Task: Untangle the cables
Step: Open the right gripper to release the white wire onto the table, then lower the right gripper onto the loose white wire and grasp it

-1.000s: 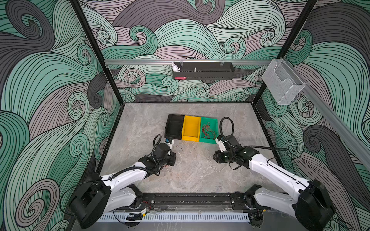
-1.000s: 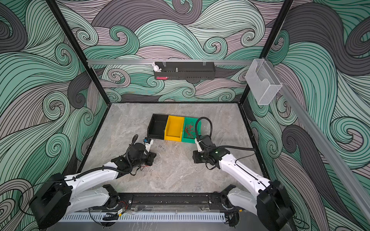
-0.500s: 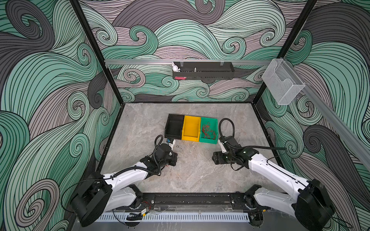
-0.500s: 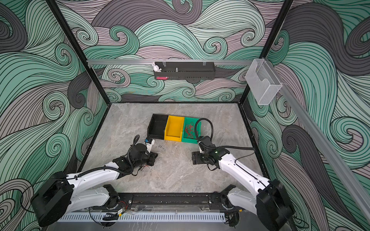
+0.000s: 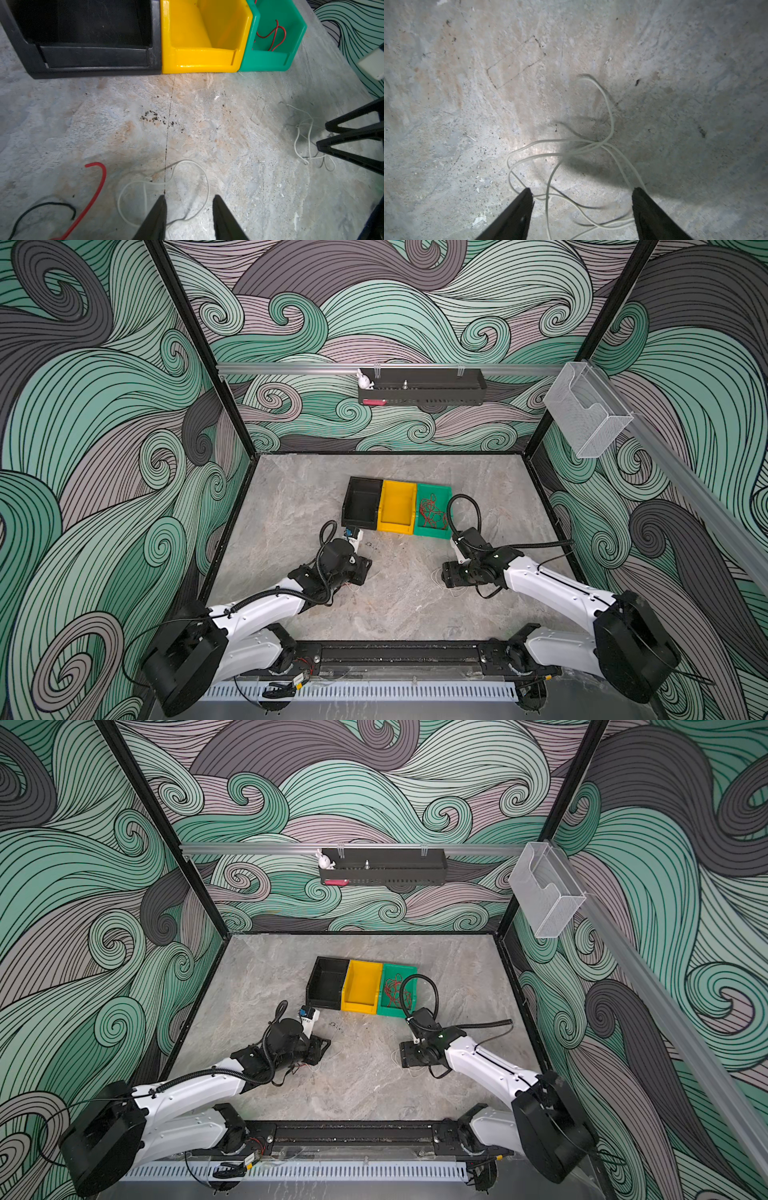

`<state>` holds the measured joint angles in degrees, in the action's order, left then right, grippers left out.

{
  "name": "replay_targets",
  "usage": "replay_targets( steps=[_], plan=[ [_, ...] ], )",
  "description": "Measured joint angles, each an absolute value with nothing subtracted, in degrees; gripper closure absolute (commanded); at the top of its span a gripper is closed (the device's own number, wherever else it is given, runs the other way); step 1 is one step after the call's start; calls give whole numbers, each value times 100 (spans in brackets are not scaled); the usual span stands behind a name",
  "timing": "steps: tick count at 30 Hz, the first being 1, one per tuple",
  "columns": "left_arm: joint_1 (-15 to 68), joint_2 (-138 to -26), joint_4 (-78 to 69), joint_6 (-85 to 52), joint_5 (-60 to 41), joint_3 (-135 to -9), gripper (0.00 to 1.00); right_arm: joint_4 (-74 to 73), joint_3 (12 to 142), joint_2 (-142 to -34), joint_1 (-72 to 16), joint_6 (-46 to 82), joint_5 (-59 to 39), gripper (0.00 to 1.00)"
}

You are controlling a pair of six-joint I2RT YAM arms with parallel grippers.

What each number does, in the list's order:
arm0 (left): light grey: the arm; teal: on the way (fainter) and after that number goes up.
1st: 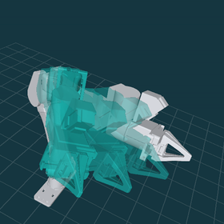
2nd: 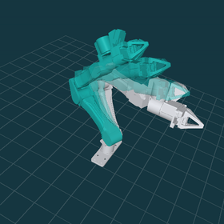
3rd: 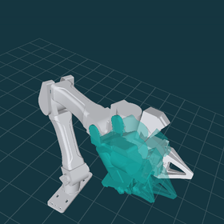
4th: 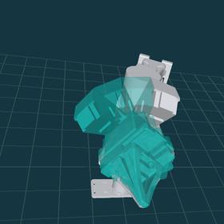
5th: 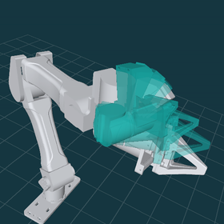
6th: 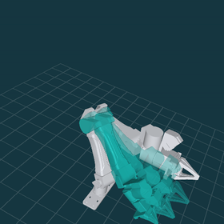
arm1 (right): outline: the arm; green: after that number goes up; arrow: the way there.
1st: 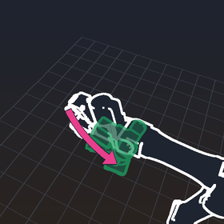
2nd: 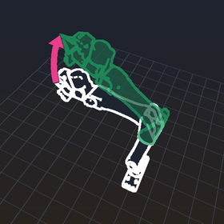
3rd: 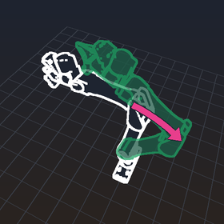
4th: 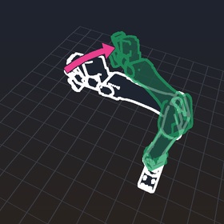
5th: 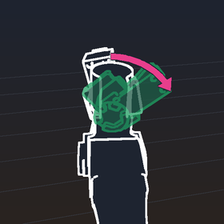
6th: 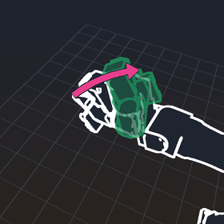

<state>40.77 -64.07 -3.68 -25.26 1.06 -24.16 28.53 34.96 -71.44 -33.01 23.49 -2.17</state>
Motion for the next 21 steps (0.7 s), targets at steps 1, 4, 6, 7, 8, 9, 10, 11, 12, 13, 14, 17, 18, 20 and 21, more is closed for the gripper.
replay_targets(
  steps=[1, 4, 6, 7, 8, 9, 10, 11, 12, 13, 14, 17, 18, 20, 21],
  plan=[
    [4077, -6340, -329, -2530, 106, -2416, 57, 2801, 3474, -7148, -3310, 2368, -279, 37],
    [4077, -6143, -276, -2532, 108, -2416, 56, 2668, 3413, -7168, -3406, 2443, -412, 43],
    [4077, -6029, -233, -2536, 108, -2416, 57, 2620, 3387, -7192, -3507, 2482, -464, 48],
    [4080, -5979, -209, -2539, 110, -2416, 56, 2585, 3371, -7205, -3562, 2512, -491, 49],
    [4080, -5935, -189, -2550, 108, -2416, 57, 2550, 3361, -7218, -3616, 2528, -504, 51],
    [4080, -5900, -174, -2556, 110, -2416, 57, 2532, 3356, -7238, -3658, 2554, -515, 53],
    [4080, -5865, -154, -2569, 108, -2416, 57, 2497, 3350, -7271, -3706, 2571, -523, 55],
    [4080, -5835, -134, -2587, 108, -2416, 57, 2471, 3347, -7308, -3747, 2587, -537, 56],
    [4080, -5815, -121, -2604, 108, -2416, 56, 2436, 3347, -7352, -3782, 2598, -548, 58],
    [4080, -5789, -110, -2620, 108, -2416, 57, 2401, 3345, -7402, -3817, 2604, -563, 60],
    [4080, -5769, -108, -2637, 108, -2416, 57, 2368, 3343, -7454, -3854, 2624, -587, 61],
    [4080, -5730, -108, -2685, 108, -2416, 57, 2283, 3343, -7553, -3946, 2665, -631, 62],
    [4080, -5719, -110, -2703, 108, -2410, 57, 2252, 3343, -7579, -3975, 2670, -642, 62],
    [4080, -5704, -119, -2740, 108, -2392, 57, 2206, 3343, -7640, -4027, 2692, -648, 59],
    [4080, -5697, -121, -2757, 108, -2370, 57, 2187, 3352, -7682, -4058, 2700, -646, 59]
  ],
)
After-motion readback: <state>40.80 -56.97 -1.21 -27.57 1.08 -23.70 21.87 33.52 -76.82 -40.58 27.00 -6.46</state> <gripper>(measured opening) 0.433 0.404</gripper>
